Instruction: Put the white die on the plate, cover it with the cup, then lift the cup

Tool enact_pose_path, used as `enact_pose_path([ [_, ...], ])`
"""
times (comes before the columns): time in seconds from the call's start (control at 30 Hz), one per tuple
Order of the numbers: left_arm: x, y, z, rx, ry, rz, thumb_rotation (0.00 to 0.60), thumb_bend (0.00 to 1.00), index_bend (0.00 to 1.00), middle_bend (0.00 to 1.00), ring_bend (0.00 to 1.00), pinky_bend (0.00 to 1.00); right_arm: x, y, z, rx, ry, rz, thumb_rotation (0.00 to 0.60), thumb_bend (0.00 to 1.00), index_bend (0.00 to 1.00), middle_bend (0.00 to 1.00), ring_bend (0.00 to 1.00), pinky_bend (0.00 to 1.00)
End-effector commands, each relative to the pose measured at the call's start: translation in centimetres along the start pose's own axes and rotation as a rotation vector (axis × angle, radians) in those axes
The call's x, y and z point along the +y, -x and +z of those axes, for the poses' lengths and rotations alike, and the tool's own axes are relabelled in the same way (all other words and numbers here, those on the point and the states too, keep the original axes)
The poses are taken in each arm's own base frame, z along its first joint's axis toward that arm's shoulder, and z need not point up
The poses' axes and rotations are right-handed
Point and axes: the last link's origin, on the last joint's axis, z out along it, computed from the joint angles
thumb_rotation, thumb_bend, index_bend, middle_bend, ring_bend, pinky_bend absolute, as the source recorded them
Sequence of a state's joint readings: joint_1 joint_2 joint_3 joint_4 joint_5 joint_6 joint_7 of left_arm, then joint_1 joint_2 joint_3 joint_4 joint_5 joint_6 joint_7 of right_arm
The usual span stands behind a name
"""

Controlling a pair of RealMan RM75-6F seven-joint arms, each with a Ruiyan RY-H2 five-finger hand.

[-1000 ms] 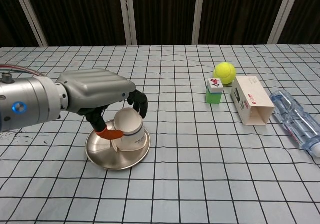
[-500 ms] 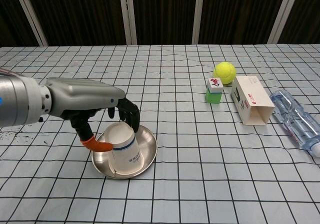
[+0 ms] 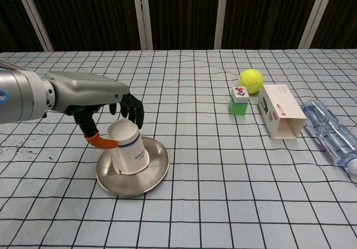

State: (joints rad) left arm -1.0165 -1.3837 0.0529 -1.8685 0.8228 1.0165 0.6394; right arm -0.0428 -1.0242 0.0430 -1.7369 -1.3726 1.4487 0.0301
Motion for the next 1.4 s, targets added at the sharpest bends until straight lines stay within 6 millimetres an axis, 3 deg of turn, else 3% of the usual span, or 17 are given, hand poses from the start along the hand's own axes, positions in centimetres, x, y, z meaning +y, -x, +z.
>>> enact_pose_path([
  [0.03,-0.1,0.1,0.7,0.107,-0.025,0.096,0.6,0.56,0.48,0.43,0.26,0.28,0.0,0.0,0.0,-0.002,0.001,0.002,0.6,0.04,0.11,0.12,0.12,0.04],
  [0.37,0.6,1.5,1.3,0.13,0.004,0.168,0.6,0.56,0.48,0.43,0.26,0.28,0.0,0.1,0.1,-0.006,0.002,0.005,0.6,0.04,0.11,0.12,0.12,0.04],
  [0.47,1.0,1.3,0.9,0.122,0.025,0.074,0.6,0.56,0.48,0.43,0.26,0.28,0.1,0.1,0.1,-0.008,0.003,0.004,0.6,0.04,0.11,0.12,0.12,0.04],
  [0.63,0.6,-0.5,-0.8,0.104,0.036,-0.227,0.6,0.56,0.48,0.43,0.26,0.28,-0.1,0.2,0.0,-0.012,-0.003,0.002,0.6,0.04,0.11,0.12,0.12,0.04],
  [0.77,-1.3,-2.2,-2.8,0.074,0.014,-0.421,0.6,0.56,0.48,0.43,0.26,0.28,-0.2,0.2,0.0,-0.015,-0.007,0.0,0.6,0.04,0.11,0.12,0.12,0.04],
  [1.0,-5.7,-3.5,-5.0,0.063,-0.078,-0.477,0.6,0.56,0.48,0.43,0.26,0.28,-0.3,0.3,0.0,-0.017,-0.001,-0.003,0.6,0.04,0.11,0.12,0.12,0.04],
  [1.2,-10.4,-4.8,-5.5,0.19,-0.183,-0.38,0.6,0.56,0.48,0.43,0.26,0.28,-0.3,0.4,0.0,-0.023,0.002,-0.006,0.6,0.04,0.11,0.12,0.12,0.04],
  [1.4,-14.4,-3.1,-6.1,0.143,-0.33,-0.28,0.6,0.56,0.48,0.43,0.26,0.28,-0.3,0.5,0.0,-0.025,0.001,-0.006,0.6,0.04,0.11,0.12,0.12,0.04],
])
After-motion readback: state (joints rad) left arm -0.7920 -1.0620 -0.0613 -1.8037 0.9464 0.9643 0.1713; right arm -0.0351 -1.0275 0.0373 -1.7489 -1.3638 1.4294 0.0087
